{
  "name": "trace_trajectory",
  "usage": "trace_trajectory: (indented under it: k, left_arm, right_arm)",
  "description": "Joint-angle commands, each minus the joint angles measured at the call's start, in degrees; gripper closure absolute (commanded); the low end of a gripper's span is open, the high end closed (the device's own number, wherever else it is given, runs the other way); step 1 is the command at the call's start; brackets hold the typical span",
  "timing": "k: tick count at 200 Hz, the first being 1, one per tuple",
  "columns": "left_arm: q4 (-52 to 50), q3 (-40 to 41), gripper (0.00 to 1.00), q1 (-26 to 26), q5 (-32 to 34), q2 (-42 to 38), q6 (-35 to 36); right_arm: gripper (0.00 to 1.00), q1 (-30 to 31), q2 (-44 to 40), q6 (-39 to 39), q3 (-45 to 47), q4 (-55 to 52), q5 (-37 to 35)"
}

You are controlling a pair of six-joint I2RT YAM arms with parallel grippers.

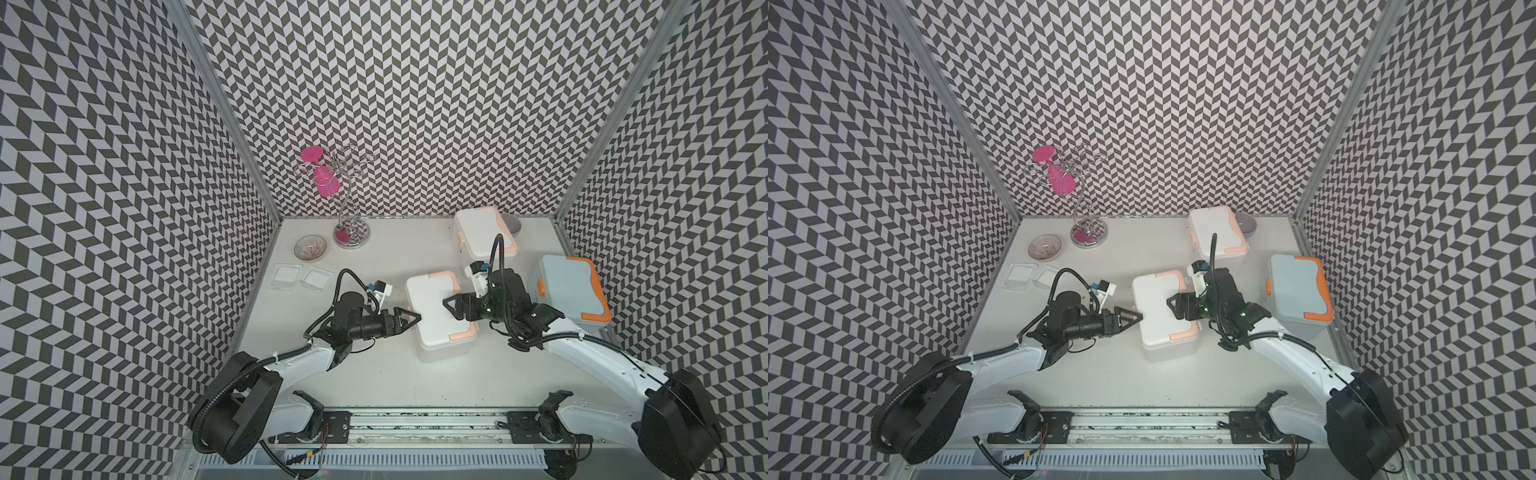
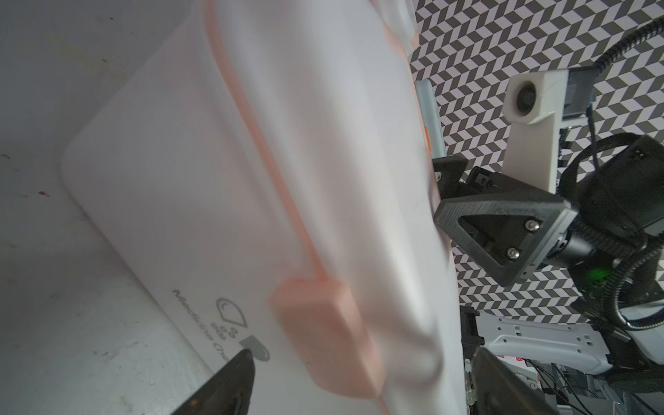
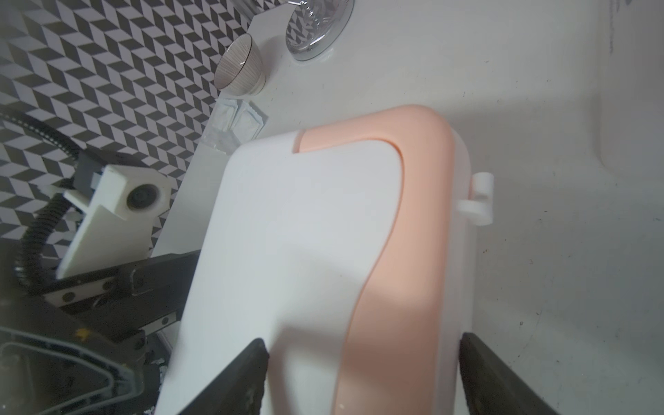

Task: Open first aid kits and take out gauze
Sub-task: Open the fastener of the first aid kit.

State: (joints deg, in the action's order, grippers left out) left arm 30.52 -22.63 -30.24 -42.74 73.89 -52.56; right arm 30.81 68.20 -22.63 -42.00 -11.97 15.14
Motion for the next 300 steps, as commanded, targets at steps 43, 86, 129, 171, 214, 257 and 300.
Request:
trace_trajectory:
  k: [43,86,129,171,214,257,300]
  left_arm:
    - [5.02,-3.55,0.09,0.18,-3.96,3.48,-1.05]
    - [8.19,-1.61,0.1,0.25,-4.36,4.07,-2.65]
    - [8.81,-1.12,0.13,0.96,-4.03,4.32,-3.27]
    - [11.82,-1.23,0.17,1.94,-5.62,4.71,-6.11]
    - [13.04,0.46,0.22,1.85,-5.68,3.76,-8.33]
    - [10.59,-0.13,0.27,1.85,-4.52,3.02,-8.69]
    - [9.1,-1.27,0.35,1.8,-3.93,3.52,-9.8]
  right_arm:
    - [0.24,-2.79,-0.62,0.61,3.1,-1.75,1.34]
    - [0.24,-3.38,-0.51,1.17,3.29,-1.67,2.27]
    - [0.24,-3.64,-0.35,1.22,3.38,-1.65,2.88]
    - [0.24,-3.59,-0.53,0.79,3.52,-1.56,2.91]
    - [0.25,-3.65,0.21,0.56,3.63,-0.88,4.4]
    - [0.25,-3.64,0.7,0.05,4.1,-0.26,4.75]
    - [0.25,-3.62,0.82,-0.39,4.64,0.01,3.89]
